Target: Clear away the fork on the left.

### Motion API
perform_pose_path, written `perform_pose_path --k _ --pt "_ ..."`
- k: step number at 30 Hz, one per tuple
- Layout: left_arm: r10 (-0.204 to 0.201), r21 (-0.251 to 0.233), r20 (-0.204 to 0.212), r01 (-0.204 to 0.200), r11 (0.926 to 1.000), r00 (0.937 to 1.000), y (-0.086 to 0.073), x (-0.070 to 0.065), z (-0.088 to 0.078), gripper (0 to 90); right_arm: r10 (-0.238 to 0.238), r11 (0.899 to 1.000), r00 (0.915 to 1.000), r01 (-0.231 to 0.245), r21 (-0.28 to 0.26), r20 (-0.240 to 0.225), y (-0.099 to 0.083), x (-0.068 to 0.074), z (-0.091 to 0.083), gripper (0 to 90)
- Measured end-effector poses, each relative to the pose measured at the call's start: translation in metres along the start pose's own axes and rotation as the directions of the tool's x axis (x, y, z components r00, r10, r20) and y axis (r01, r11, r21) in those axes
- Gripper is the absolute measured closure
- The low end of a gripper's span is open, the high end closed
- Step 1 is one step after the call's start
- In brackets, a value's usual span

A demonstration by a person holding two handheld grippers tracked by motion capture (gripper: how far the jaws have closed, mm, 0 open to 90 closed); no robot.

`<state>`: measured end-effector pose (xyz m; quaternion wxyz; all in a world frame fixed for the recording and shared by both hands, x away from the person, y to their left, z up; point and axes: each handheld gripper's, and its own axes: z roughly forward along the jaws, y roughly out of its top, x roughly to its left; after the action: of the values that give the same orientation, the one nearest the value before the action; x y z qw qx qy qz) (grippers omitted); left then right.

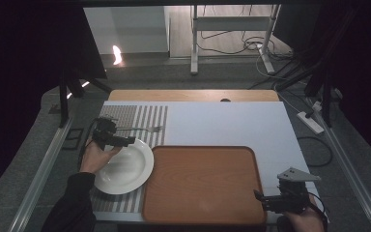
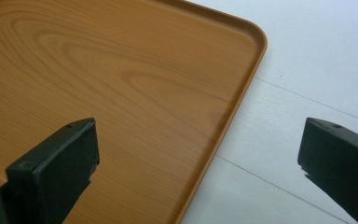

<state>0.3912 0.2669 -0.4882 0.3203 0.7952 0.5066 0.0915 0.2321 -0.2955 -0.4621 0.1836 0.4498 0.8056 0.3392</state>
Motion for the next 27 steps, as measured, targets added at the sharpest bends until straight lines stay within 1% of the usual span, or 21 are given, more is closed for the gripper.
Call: perform_pose_path --k 5,7,8,10,11,12,13,14,15,16,17,18,19,20,21,22,23,24,25,26,27 --pt "0.006 0.010 0.000 -0.006 0.9999 1.0000 0.007 0.003 0.008 1.0 0.001 1.000 1.0000 -0.001 0.000 -0.004 0.000 0.000 0.000 0.0" --pt "0.014 0.022 -0.008 -0.014 0.9997 0.9999 0.011 0.004 0.014 1.3 0.000 1.000 1.0000 0.000 0.001 -0.006 0.000 0.000 0.000 0.0" --pt "0.014 0.022 -0.008 -0.014 0.9997 0.9999 0.011 0.004 0.014 1.9 0.000 1.000 1.0000 0.000 0.001 -0.006 0.000 0.000 0.000 0.0" --pt "0.017 0.028 -0.014 -0.017 0.9995 0.9997 0.013 0.005 0.017 4.6 0.001 1.000 1.0000 -0.001 0.002 -0.007 0.000 0.000 0.000 0.0" --pt "0.026 0.037 -0.006 -0.025 0.9990 0.9997 0.015 0.007 0.020 7.2 0.000 1.000 1.0000 0.000 0.001 -0.007 0.000 0.000 0.000 0.0" --pt "0.026 0.037 -0.006 -0.025 0.9990 0.9997 0.015 0.007 0.020 9.8 0.000 1.000 1.0000 0.000 0.001 -0.007 0.000 0.000 0.000 0.0" --pt "0.031 0.043 -0.008 -0.030 0.9986 0.9995 0.016 0.008 0.021 9.8 0.000 1.000 1.0000 0.000 0.002 -0.007 0.000 0.000 0.000 0.0" --pt "0.049 0.058 -0.005 -0.049 0.9971 0.9988 0.018 0.009 0.022 16.8 0.000 1.000 1.0000 0.000 0.002 -0.007 0.000 0.000 0.000 0.0" --pt "0.059 0.071 0.002 -0.059 0.9957 0.9982 0.019 0.009 0.023 21.8 0.000 1.000 1.0000 0.000 0.002 -0.008 0.000 0.000 0.000 0.0" --pt "0.059 0.071 0.002 -0.059 0.9957 0.9982 0.019 0.009 0.023 23.7 0.000 1.000 1.0000 0.000 0.002 -0.008 0.000 0.000 0.000 0.0" --pt "0.067 0.078 -0.005 -0.066 0.9948 0.9978 0.019 0.009 0.024 23.7 0.000 1.000 1.0000 0.000 0.002 -0.008 0.000 0.000 0.000 0.0" --pt "0.070 0.080 -0.005 -0.070 0.9944 0.9975 0.020 0.009 0.024 26.8 0.000 1.000 1.0000 0.000 0.002 -0.008 0.000 0.000 0.000 0.0" --pt "0.072 0.083 0.004 -0.072 0.9939 0.9974 0.021 0.010 0.025 41.3 -0.001 1.000 1.0000 0.001 0.003 -0.009 0.000 0.000 0.000 0.0" --pt "0.073 0.089 -0.004 -0.072 0.9934 0.9973 0.023 0.011 0.025 41.3 -0.001 1.000 1.0000 0.001 0.003 -0.009 0.000 0.000 0.000 0.0" --pt "0.074 0.098 0.003 -0.074 0.9924 0.9972 0.025 0.013 0.026 52.2 -0.002 1.000 1.0000 0.003 0.005 -0.008 0.000 0.000 0.000 0.0" --pt "0.074 0.098 0.003 -0.074 0.9924 0.9972 0.025 0.013 0.026 58.6 -0.002 1.000 1.0000 0.003 0.005 -0.008 0.000 0.000 0.000 0.0" --pt "0.072 0.104 -0.008 -0.071 0.9920 0.9974 0.028 0.015 0.028 62.2 -0.002 1.000 1.0000 0.002 0.006 -0.009 0.000 0.000 0.000 0.0" --pt "0.072 0.104 -0.008 -0.071 0.9920 0.9974 0.028 0.015 0.028 69.3 -0.002 1.000 1.0000 0.002 0.006 -0.009 0.000 0.000 0.000 0.0" --pt "0.067 0.108 -0.018 -0.064 0.9920 0.9976 0.030 0.018 0.031 76.3 -0.002 1.000 1.0000 0.002 0.006 -0.009 0.000 0.000 0.000 0.0" --pt "0.067 0.108 -0.018 -0.064 0.9920 0.9976 0.030 0.018 0.031 81.8 -0.002 1.000 1.0000 0.002 0.006 -0.009 0.000 0.000 0.000 0.0" --pt "0.060 0.119 -0.046 -0.055 0.9914 0.9971 0.031 0.021 0.036 85.9 -0.002 1.000 0.9999 0.002 0.007 -0.010 0.000 0.000 0.000 0.0"
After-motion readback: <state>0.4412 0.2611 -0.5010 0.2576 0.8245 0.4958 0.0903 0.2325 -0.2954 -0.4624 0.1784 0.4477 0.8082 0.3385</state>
